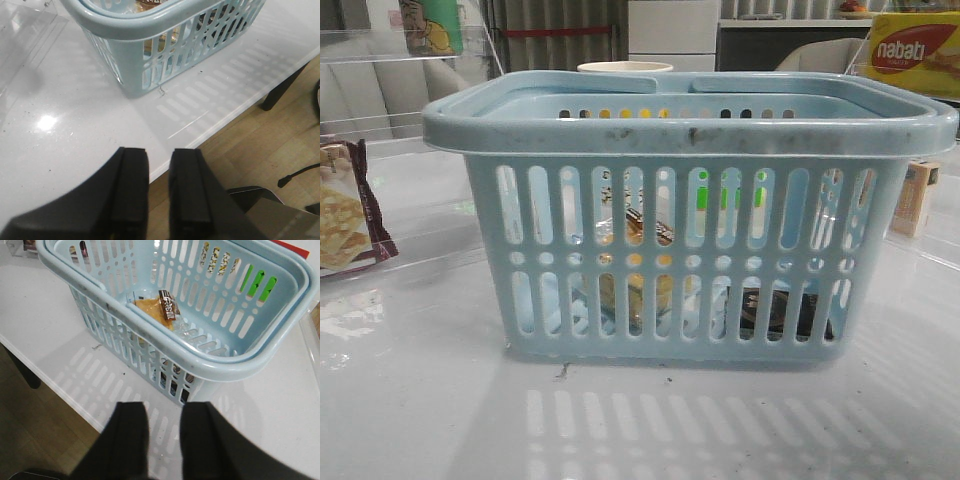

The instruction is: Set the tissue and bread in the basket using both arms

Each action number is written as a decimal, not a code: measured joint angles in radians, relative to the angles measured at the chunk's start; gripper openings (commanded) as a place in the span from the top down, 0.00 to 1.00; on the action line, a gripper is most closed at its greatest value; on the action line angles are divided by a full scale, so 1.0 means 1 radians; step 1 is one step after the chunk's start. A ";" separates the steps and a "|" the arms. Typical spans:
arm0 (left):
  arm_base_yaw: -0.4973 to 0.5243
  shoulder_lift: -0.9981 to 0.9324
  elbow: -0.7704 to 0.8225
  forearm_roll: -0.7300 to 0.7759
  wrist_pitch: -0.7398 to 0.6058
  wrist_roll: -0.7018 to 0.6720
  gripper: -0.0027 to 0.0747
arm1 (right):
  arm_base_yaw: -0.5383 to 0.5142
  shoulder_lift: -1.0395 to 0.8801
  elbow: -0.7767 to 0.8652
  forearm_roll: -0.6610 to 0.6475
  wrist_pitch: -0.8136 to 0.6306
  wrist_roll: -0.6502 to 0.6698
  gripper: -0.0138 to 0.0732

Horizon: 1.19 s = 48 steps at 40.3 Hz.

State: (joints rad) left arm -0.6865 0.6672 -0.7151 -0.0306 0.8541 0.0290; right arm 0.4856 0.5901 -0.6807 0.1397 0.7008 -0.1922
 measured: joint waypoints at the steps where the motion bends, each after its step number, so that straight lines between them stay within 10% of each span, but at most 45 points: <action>1: 0.000 0.000 0.000 0.000 0.000 0.000 0.85 | 0.000 0.000 0.000 -0.002 0.003 0.000 0.75; 32: 0.007 -0.023 0.004 0.000 0.000 0.000 0.85 | 0.000 0.000 0.000 -0.002 0.015 -0.002 0.78; 48: 0.327 -0.299 0.204 0.047 -0.253 0.000 0.85 | 0.000 0.000 0.000 -0.002 0.015 -0.002 0.78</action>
State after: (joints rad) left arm -0.3592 0.3678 -0.5116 0.0168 0.6012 0.0290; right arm 0.4856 0.5901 -0.6807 0.1375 0.7161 -0.1939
